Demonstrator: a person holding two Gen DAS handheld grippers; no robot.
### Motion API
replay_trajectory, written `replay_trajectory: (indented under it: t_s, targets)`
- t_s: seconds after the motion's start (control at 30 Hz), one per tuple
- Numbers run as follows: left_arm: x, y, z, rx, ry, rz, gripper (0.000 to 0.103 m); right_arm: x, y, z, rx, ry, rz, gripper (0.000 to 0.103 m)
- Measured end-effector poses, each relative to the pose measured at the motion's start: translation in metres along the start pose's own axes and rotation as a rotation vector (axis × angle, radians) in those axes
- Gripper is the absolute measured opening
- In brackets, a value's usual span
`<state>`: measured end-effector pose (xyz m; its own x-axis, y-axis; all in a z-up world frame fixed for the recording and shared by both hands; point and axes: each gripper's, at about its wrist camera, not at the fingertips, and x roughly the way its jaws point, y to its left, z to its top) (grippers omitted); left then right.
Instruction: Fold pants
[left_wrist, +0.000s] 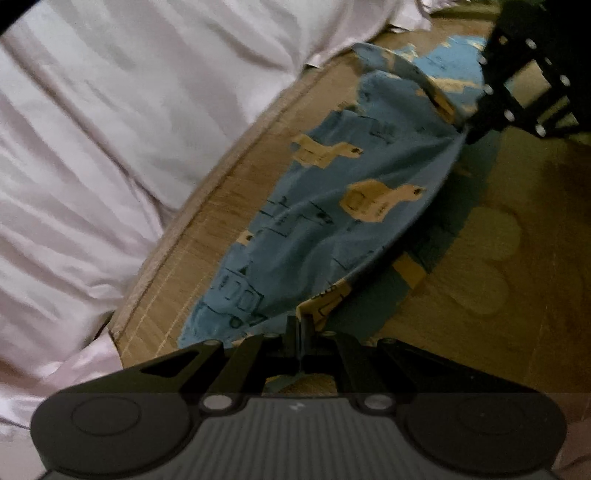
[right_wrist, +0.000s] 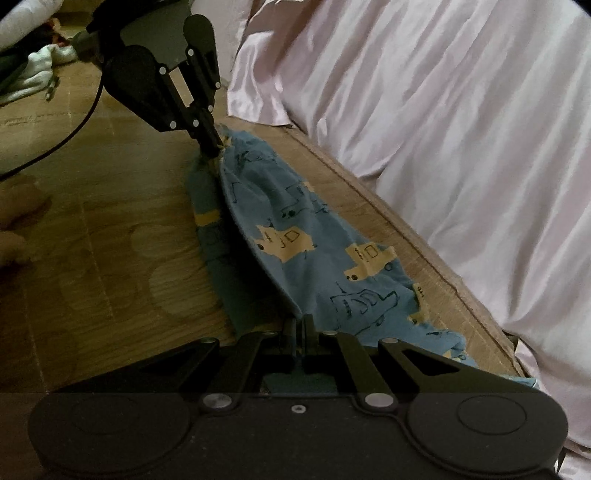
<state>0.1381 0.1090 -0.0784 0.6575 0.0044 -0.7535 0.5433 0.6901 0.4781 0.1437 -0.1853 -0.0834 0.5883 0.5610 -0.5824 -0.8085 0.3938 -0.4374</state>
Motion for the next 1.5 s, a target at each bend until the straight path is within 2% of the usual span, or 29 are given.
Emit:
replay_trajectory:
  t_s: [0.23, 0.3, 0.33, 0.4, 0.43, 0.47, 0.53, 0.6, 0.67, 0.7, 0.77, 0.87, 0.93, 1.0, 1.17, 1.33, 1.43, 1.5]
  targets:
    - [0.010, -0.001, -0.001, 0.036, 0.040, -0.052, 0.002, 0.005, 0.003, -0.005, -0.013, 0.027, 0.036, 0.001]
    - [0.012, -0.001, -0.001, 0.033, 0.056, -0.078, 0.009, 0.008, 0.002, -0.006, -0.011, 0.043, 0.050, 0.003]
    - [0.013, -0.001, -0.001, 0.027, 0.057, -0.087, 0.014, 0.010, 0.001, -0.007, -0.005, 0.050, 0.055, 0.007]
    - [0.011, 0.000, 0.001, 0.001, 0.055, -0.109, 0.027, 0.010, 0.000, -0.007, 0.008, 0.051, 0.054, 0.008]
    - [0.009, 0.000, 0.002, -0.015, 0.049, -0.115, 0.040, 0.009, -0.001, -0.007, 0.017, 0.051, 0.055, 0.013]
    - [0.007, -0.001, 0.003, -0.031, 0.042, -0.115, 0.051, 0.006, -0.003, -0.007, 0.037, 0.050, 0.058, 0.026]
    - [0.003, -0.003, 0.008, -0.062, 0.018, -0.114, 0.058, 0.000, -0.010, -0.007, 0.080, 0.049, 0.056, 0.041]
    - [0.000, -0.005, 0.016, -0.090, -0.001, -0.120, 0.067, -0.006, -0.017, -0.009, 0.111, 0.053, 0.033, 0.051]
    - [-0.002, -0.009, 0.025, -0.121, -0.030, -0.126, 0.080, -0.015, -0.024, -0.012, 0.152, 0.058, -0.013, 0.069]
    - [-0.002, -0.013, 0.031, -0.133, -0.051, -0.132, 0.083, -0.019, -0.029, -0.014, 0.184, 0.062, -0.042, 0.073]
    - [-0.003, -0.020, 0.041, -0.144, -0.085, -0.143, 0.091, -0.029, -0.041, -0.020, 0.257, 0.070, -0.100, 0.089]
    - [0.000, -0.031, 0.063, -0.168, -0.138, -0.179, 0.093, -0.042, -0.062, -0.033, 0.380, 0.081, -0.186, 0.101]
    - [0.004, -0.037, 0.078, -0.209, -0.174, -0.221, 0.094, -0.050, -0.079, -0.040, 0.452, 0.093, -0.238, 0.102]
    - [0.009, -0.042, 0.093, -0.261, -0.211, -0.259, 0.095, -0.058, -0.099, -0.046, 0.516, 0.099, -0.252, 0.102]
    - [0.018, -0.054, 0.131, -0.350, -0.311, -0.322, 0.099, -0.064, -0.167, -0.050, 0.620, 0.157, -0.161, 0.102]
    - [0.031, -0.067, 0.169, -0.346, -0.364, -0.334, 0.100, -0.037, -0.241, -0.051, 0.806, 0.267, -0.070, 0.102]
    - [0.048, -0.080, 0.188, -0.339, -0.344, -0.284, 0.098, -0.014, -0.282, -0.053, 0.958, 0.308, -0.042, 0.102]
    - [0.059, -0.088, 0.201, -0.346, -0.322, -0.223, 0.091, 0.002, -0.303, -0.055, 1.032, 0.328, -0.023, 0.102]
